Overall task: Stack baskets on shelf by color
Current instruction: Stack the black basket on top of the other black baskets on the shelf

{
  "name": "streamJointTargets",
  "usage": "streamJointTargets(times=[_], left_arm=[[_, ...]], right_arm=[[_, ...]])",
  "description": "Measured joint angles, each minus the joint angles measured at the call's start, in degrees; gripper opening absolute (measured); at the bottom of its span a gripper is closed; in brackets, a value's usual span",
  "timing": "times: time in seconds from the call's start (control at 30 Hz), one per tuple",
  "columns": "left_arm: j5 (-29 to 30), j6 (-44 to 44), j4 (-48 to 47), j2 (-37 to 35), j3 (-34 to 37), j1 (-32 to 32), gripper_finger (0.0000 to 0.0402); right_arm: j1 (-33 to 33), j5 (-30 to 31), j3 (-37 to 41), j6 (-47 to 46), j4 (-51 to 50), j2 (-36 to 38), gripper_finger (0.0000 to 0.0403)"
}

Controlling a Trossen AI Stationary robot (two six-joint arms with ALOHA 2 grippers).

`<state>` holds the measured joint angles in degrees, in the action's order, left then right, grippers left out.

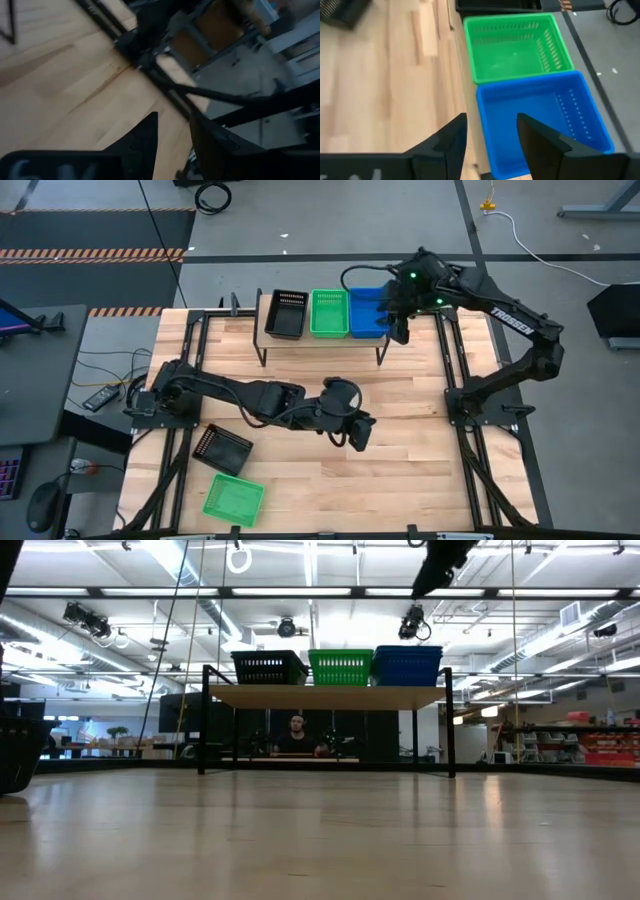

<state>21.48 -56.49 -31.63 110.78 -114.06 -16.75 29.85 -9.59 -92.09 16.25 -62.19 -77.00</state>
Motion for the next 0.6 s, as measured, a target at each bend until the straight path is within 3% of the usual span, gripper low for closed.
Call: streamJointTargets(times=[0.43,0.6], left_arm=[[-2.34,-8.99,-35.68,-4.45,-0.03,-3.19,0.0121],[-8.81,-20.05,-46.72,-4.14,-0.02,-2.69,0.0121]], right_arm=[[-8.85,-7.87,1.8,-21.14,-4.99,0.94,0.0196],[-14.91,-7.21,2.53,-25.73,-5.18,0.88,0.0196]])
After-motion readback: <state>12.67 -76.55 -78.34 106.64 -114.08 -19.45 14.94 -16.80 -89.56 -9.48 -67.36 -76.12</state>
